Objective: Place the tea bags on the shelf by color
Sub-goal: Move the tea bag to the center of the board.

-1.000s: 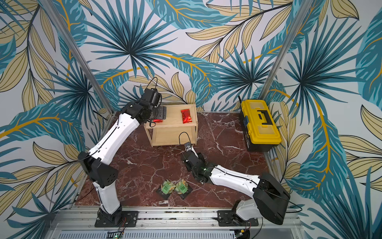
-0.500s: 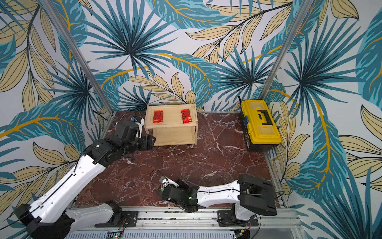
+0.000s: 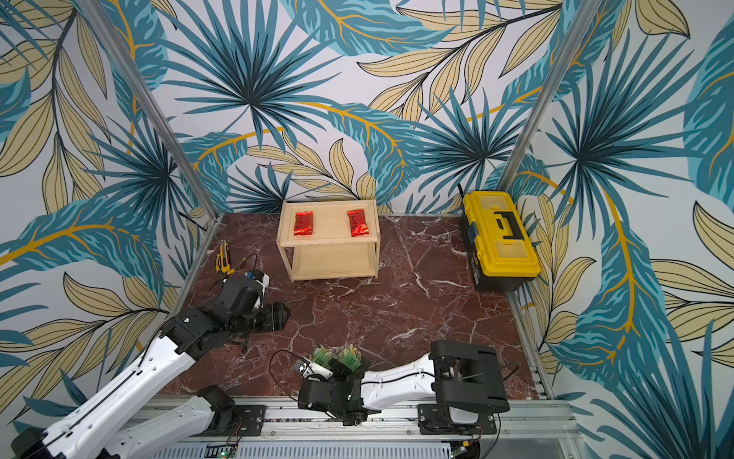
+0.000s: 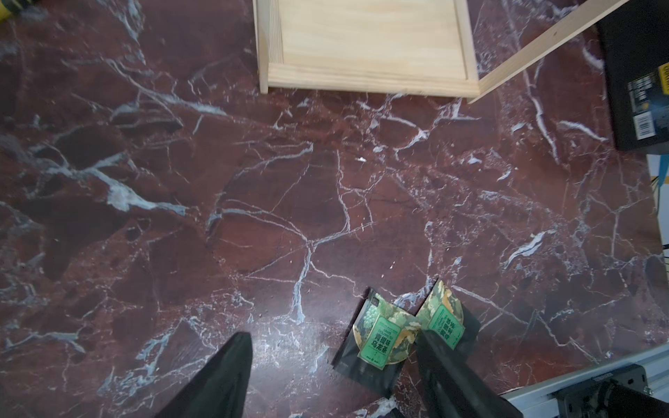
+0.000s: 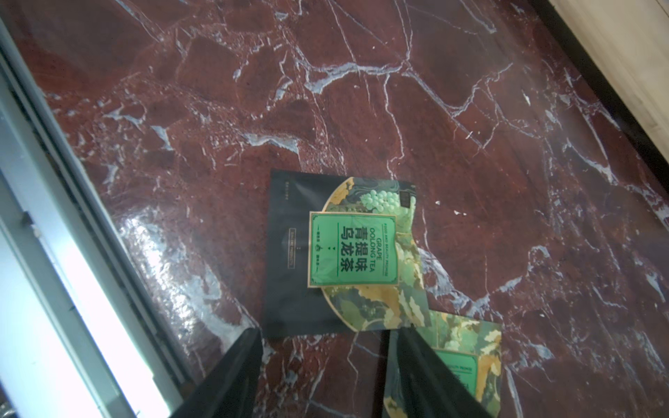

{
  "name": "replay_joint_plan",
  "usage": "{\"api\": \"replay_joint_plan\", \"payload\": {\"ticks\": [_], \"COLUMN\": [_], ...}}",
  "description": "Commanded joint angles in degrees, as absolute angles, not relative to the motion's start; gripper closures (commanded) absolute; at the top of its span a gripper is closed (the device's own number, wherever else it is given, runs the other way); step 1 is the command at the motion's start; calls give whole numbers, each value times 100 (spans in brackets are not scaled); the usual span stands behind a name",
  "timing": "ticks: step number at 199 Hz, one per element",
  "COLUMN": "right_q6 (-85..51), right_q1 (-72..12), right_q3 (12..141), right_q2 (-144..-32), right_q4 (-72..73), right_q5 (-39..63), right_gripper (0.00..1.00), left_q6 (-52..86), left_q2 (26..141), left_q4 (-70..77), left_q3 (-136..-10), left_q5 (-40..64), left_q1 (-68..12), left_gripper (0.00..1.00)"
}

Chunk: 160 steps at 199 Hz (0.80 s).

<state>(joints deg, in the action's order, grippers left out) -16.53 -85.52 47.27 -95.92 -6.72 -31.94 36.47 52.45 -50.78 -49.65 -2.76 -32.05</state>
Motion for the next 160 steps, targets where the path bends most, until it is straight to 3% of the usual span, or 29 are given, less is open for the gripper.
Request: {"api": "replay_joint_plan", "payload": {"ticks": [1,47,160], "right_q6": [-1802,-1793,-1294], "right_q1": [-8604,-8528,-7237], "right_q3": [4741,4693,4419], "right_q2": [-9756,-10076,-9716], "right_q4": [-799,-589,-176], "right_q5": [-3111,-3304,-3082], "right_gripper": [32,27,28], "left_q6": [3876,3890,3823], "left_q2": [5250,5524,6669], "left_q4": [-4708,-4215,-3134], "left_q3": [-4604,-4186,-3532], "left_q5": [-114,279,1122], "left_q1": [-3063,-2721,-2654], "left_gripper": [23,23,26]}}
